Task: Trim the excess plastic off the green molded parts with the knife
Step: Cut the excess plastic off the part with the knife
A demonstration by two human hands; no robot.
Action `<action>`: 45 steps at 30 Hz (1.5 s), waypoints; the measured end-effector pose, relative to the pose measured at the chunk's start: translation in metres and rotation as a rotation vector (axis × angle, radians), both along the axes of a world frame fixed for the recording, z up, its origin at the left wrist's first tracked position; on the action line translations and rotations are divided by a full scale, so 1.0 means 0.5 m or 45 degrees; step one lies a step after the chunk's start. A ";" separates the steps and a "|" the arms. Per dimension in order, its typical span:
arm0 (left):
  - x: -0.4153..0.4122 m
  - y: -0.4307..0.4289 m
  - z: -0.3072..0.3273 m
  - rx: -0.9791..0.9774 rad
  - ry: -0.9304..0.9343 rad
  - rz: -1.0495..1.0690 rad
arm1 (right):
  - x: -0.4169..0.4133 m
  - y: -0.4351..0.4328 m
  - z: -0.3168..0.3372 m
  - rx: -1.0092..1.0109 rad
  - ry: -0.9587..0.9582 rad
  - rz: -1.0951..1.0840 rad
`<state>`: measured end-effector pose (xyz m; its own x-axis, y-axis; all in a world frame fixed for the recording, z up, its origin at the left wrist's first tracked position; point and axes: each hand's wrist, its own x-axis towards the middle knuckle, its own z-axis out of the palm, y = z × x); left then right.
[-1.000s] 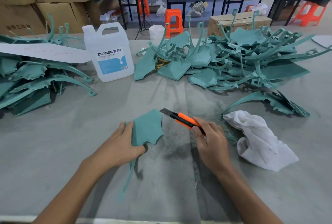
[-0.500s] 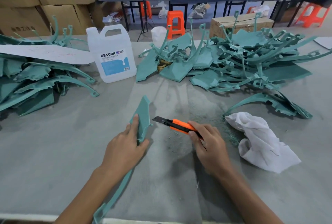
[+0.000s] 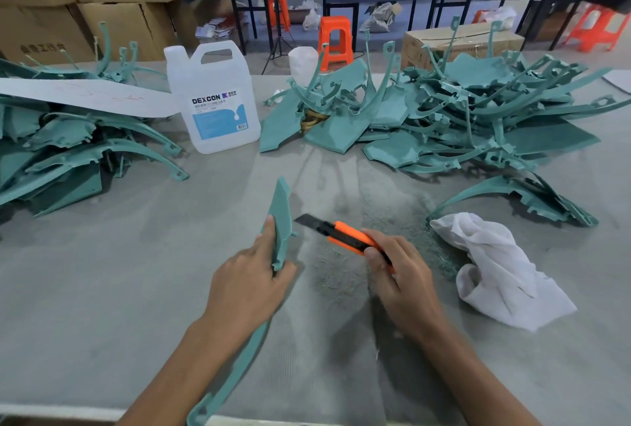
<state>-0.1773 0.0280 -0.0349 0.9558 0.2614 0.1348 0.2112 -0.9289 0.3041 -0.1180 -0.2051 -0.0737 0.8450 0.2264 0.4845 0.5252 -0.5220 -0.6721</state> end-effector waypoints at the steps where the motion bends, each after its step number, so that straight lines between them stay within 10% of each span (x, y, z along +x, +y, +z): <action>1: 0.003 -0.007 -0.004 0.032 -0.001 -0.022 | 0.002 -0.002 -0.001 0.063 0.024 -0.009; 19: -0.033 -0.019 -0.028 0.011 0.009 -0.365 | 0.029 -0.012 -0.007 0.219 0.134 -0.413; 26: -0.041 -0.020 -0.022 -0.066 -0.033 -0.274 | -0.001 0.006 -0.008 -0.050 -0.188 -0.036; 30: -0.055 -0.022 -0.031 -0.074 -0.021 -0.363 | 0.026 -0.010 -0.006 0.197 0.097 -0.455; 45: -0.014 -0.005 0.013 -0.716 -0.174 -0.333 | 0.019 -0.013 0.000 0.288 0.166 -0.375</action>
